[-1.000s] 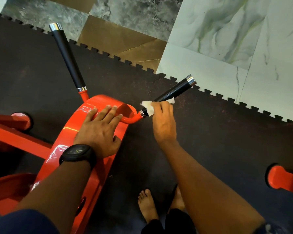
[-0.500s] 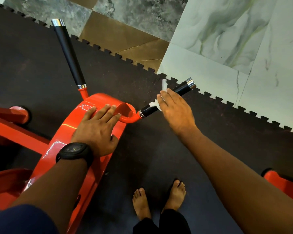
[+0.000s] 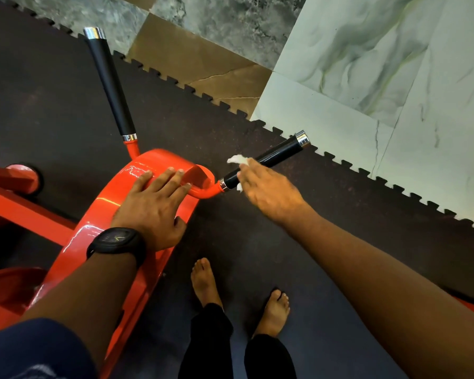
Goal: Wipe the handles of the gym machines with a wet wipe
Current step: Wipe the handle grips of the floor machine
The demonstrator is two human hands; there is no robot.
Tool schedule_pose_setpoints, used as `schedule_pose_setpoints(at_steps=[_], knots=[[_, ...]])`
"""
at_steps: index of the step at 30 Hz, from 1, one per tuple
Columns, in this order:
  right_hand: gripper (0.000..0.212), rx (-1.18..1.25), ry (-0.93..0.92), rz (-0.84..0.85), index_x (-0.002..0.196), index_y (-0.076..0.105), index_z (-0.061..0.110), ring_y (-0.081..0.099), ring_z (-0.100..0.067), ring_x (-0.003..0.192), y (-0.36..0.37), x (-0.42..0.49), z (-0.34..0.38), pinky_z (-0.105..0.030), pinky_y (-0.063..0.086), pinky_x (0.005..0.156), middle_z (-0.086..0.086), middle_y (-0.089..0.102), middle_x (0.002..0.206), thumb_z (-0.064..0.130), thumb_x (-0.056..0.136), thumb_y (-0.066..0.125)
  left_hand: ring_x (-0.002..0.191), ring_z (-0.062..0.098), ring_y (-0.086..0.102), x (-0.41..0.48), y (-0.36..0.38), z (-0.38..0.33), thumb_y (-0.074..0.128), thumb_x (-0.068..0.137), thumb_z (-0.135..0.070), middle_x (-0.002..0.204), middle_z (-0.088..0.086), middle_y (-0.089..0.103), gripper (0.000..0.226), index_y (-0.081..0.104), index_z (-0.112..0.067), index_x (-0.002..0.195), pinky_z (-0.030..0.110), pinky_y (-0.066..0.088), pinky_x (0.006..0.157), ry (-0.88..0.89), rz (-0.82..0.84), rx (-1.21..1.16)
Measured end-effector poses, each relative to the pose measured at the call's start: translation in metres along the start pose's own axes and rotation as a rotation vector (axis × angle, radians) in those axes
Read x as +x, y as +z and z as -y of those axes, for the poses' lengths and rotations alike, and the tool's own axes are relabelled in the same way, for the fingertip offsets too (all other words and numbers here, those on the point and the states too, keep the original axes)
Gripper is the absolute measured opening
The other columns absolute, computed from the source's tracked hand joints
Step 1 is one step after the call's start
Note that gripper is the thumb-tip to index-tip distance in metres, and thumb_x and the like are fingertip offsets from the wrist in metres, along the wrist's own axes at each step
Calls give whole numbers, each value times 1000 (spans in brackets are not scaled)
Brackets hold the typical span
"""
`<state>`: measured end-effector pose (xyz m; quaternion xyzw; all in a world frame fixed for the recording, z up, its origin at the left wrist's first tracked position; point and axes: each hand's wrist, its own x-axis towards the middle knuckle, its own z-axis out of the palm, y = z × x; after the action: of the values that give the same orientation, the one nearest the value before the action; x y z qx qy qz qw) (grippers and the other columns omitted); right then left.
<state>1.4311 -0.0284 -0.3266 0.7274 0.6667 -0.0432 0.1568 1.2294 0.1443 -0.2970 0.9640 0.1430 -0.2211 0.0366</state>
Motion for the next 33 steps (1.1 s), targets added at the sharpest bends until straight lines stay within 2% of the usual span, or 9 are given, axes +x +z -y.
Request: schedule_pose_setpoints(at_steps=[4, 6, 8, 13, 18, 23, 27, 31, 33], knots=[[62, 64, 333, 23, 146, 40, 3, 31, -33, 145, -10, 2, -37, -40, 34, 115, -17, 43, 149, 8, 90, 66, 144, 29, 39, 1, 1, 0, 44, 69, -42, 153, 13, 45, 77, 58, -13, 138, 53, 24, 114, -4, 25, 22], [54, 40, 228, 74, 139, 52, 3, 43, -33, 138, -16, 3, -22, -40, 34, 115, -16, 56, 138, 11, 88, 66, 145, 28, 37, 1, 0, 1, 42, 70, -43, 154, 12, 43, 78, 56, -13, 140, 52, 23, 115, -9, 38, 24], [51, -23, 78, 75, 139, 50, 0, 46, -35, 134, -11, -1, -10, -42, 35, 115, -19, 56, 136, 12, 91, 64, 146, 27, 35, 1, 1, 1, 40, 70, -44, 155, 11, 42, 79, 55, -14, 141, 52, 22, 116, -12, 48, 27], [49, 57, 423, 72, 136, 49, 1, 44, -35, 132, -16, 8, -30, -45, 36, 114, -19, 53, 135, 11, 91, 64, 149, 25, 30, 1, 1, 0, 44, 71, -44, 158, 10, 38, 79, 51, -16, 145, 51, 18, 117, -21, 53, 19], [36, -11, 117, 181, 128, 52, 3, 54, -33, 118, -23, 30, -7, -45, 38, 109, -19, 58, 121, 17, 95, 57, 149, 25, 30, -1, -3, 0, 46, 71, -45, 158, 10, 38, 80, 51, -17, 145, 50, 17, 118, -23, 61, -6], [32, -21, 308, 208, 124, 54, 6, 60, -29, 104, -30, 46, -26, -39, 45, 90, -14, 62, 113, 19, 95, 59, 147, 26, 33, 0, -2, 0, 47, 70, -43, 156, 11, 41, 78, 55, -15, 143, 50, 17, 116, -17, 46, -6], [35, -33, 57, 277, 127, 52, 4, 58, -32, 112, -28, 49, 10, -43, 42, 101, -16, 60, 118, 18, 95, 58, 148, 26, 31, -1, -3, 1, 45, 70, -44, 157, 11, 39, 79, 52, -16, 144, 49, 15, 117, -15, 74, -8], [31, 36, 358, 277, 119, 56, 9, 62, -27, 104, -34, 56, -15, -38, 45, 90, -12, 63, 111, 22, 92, 64, 151, 24, 25, 1, -4, 0, 42, 72, -45, 161, 9, 33, 81, 47, -18, 148, 49, 12, 119, -19, 84, -15], [31, 10, 355, 277, 119, 57, 9, 62, -28, 103, -38, 60, -6, -39, 45, 89, -13, 63, 110, 23, 92, 63, 152, 24, 21, 1, -5, 1, 41, 73, -46, 162, 8, 29, 82, 44, -19, 150, 49, 10, 119, -24, 94, -19]])
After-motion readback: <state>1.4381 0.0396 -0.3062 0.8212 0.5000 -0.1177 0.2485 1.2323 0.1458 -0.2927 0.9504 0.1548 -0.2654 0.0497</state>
